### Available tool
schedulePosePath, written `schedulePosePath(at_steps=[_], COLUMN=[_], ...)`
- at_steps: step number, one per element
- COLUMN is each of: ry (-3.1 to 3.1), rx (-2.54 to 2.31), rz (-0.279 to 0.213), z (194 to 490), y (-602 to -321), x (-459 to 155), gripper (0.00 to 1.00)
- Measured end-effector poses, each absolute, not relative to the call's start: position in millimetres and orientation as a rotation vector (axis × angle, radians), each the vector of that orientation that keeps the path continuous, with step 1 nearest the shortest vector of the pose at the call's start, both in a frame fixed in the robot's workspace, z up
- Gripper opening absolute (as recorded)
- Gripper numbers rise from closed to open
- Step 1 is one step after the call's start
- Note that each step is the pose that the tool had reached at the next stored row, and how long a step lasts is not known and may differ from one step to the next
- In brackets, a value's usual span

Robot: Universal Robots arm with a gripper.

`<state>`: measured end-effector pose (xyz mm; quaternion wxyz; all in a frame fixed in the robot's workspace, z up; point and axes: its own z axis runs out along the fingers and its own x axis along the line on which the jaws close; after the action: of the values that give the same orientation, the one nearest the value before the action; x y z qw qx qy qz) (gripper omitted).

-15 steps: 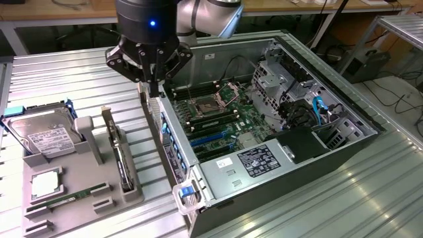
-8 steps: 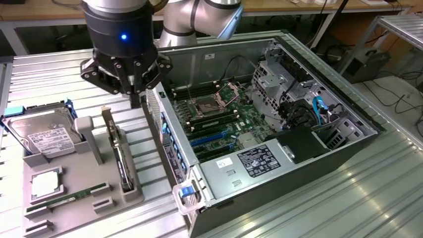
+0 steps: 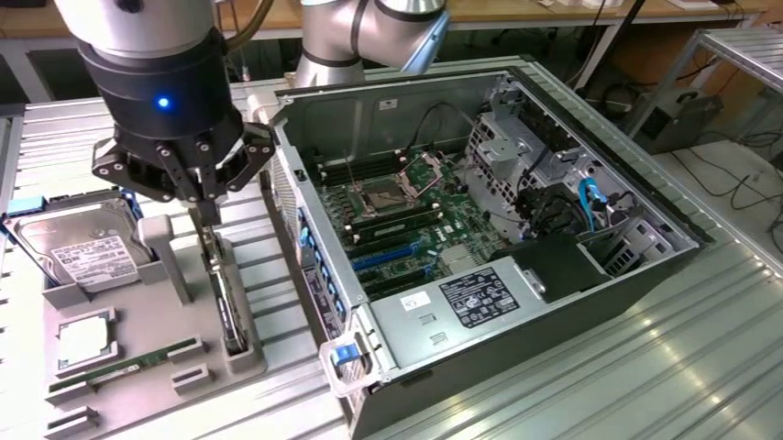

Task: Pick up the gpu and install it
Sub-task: 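Reach for the gpu, then pick up the gpu and move the gpu toward the slot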

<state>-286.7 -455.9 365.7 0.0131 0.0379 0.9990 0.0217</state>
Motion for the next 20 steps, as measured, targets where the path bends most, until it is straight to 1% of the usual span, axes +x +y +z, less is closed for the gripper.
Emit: schedulePosePath(at_steps=[4, 17, 18, 19, 20], ry=[3.112, 3.112, 3.112, 3.112, 3.113], rx=[0.118, 0.118, 0.118, 0.118, 0.118], rz=[0.067, 0.067, 0.067, 0.067, 0.067], z=[359.5, 359.6, 359.6, 359.6, 359.6], y=[-459.3, -459.3, -459.3, -459.3, -459.3], x=[-295.2, -295.2, -295.2, -295.2, -295.2], gripper=[0.11, 0.11, 0.11, 0.24, 0.24])
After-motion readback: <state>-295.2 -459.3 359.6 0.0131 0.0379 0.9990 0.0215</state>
